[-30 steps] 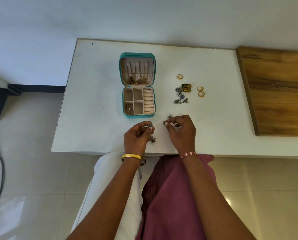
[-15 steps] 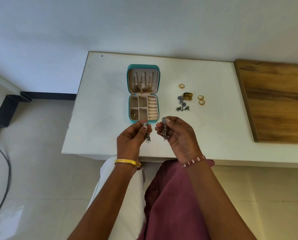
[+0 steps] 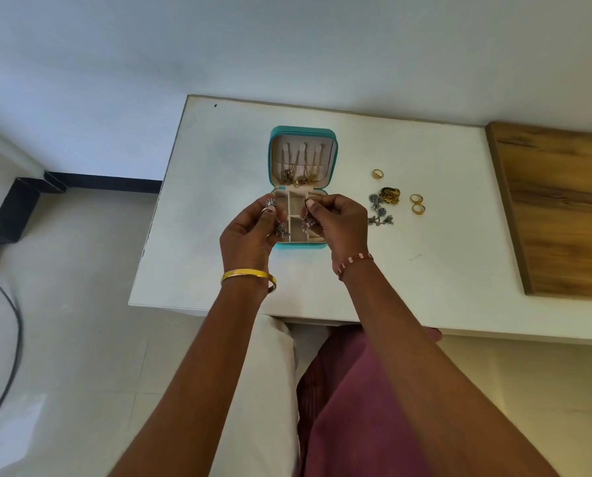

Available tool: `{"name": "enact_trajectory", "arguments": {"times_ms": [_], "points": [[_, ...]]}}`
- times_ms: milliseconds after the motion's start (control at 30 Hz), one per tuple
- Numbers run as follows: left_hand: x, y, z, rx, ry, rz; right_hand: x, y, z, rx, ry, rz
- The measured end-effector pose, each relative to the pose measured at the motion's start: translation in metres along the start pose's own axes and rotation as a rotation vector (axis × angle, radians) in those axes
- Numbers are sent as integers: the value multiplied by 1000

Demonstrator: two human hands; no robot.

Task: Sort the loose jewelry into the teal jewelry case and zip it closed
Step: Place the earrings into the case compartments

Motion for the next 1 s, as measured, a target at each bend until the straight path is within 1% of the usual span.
{"name": "enact_trajectory", "arguments": {"times_ms": [200,367,500,567,700,800,867,933,1000], "points": [[6,-1,-11,62,26,19,-8,-4,5,129,244,-31],[7,-1,-13,72,15,30,-11,-4,7,242,492,15],[7,-2,-15,83,10,36,-11,-6,12,240,651,26],[7,-3,-17,90,-2,34,-10,-8,15,236,692,15],[7,-1,-19,89,-82,35,-5,-6,13,205,681,-36],[8,2,-20,34,-197,15,4,6,5,224,522,-55],[7,5,-20,-6,-276,-15,7,16,5,228,436,-97],[6,8,-19,-30,-341,-36,7,26,9,253,446,-135],[6,10,-18,-57,-395,-53,7,32,11,285,435,-129]]}}
Point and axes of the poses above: each hand's wrist, its own y-axis away from the middle knuckle, its own x-axis out of the back of the hand, z = x × y, the point moved 1 cm from there along -y, towards the middle knuckle, and after that the axes turned 5 degrees about -z, right-handed, at the moved point
